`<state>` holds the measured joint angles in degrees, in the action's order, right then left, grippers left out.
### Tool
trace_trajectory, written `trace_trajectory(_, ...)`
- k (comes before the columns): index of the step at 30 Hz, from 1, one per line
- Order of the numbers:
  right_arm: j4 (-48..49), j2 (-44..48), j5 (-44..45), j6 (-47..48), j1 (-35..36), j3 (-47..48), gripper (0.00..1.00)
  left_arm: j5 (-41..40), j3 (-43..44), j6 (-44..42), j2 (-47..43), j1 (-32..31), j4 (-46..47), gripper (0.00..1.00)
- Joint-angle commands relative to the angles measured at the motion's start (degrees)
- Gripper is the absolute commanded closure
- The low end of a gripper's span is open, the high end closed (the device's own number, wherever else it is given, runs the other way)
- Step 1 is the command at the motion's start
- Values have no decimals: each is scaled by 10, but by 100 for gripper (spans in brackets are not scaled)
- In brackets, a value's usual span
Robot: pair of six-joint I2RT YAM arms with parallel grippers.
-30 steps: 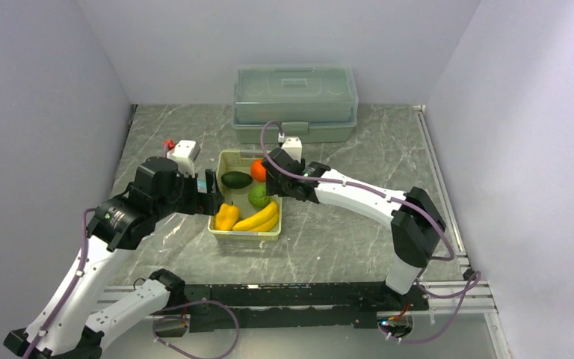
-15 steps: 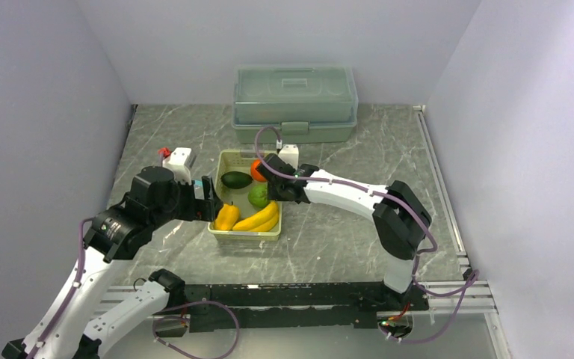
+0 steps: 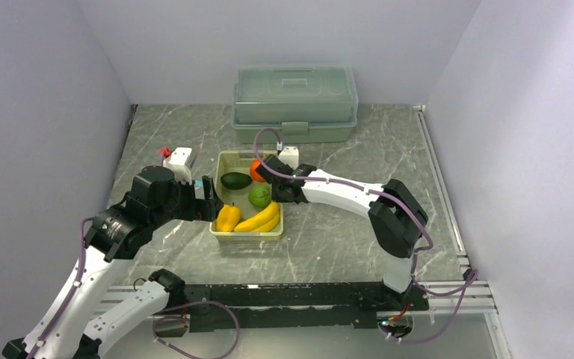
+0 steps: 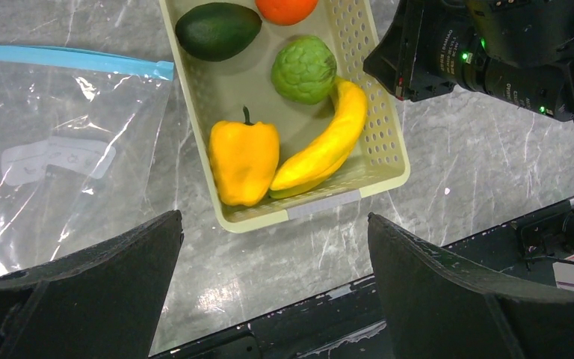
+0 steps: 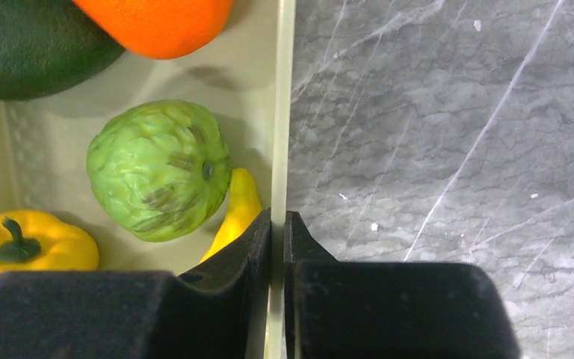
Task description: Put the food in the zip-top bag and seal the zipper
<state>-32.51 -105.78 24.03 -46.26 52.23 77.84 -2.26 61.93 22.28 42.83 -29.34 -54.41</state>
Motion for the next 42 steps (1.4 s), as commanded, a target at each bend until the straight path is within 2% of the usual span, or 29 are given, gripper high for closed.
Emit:
trace_trajectory(1,-9,7,20,0,-8,17,93,3,1,13,-7,-1,9,0)
trace_trajectory(4,-3,16,14,6,-14,7,100,2,1,14,-6,-1,8,0)
trace_trajectory(14,15,81,10,62,-49,-45,100,0,-4,17,-6,-1,13,0)
trace_trajectory(28,68,214,-67,222,-156,-176,100,8,-11,22,6,-1,28,0)
trace_trajectory(34,57,251,-67,305,-201,-193,100,11,-17,24,13,-1,42,0)
trace_trajectory(42,44,253,-51,326,-242,-194,100,16,-11,22,24,-1,40,0)
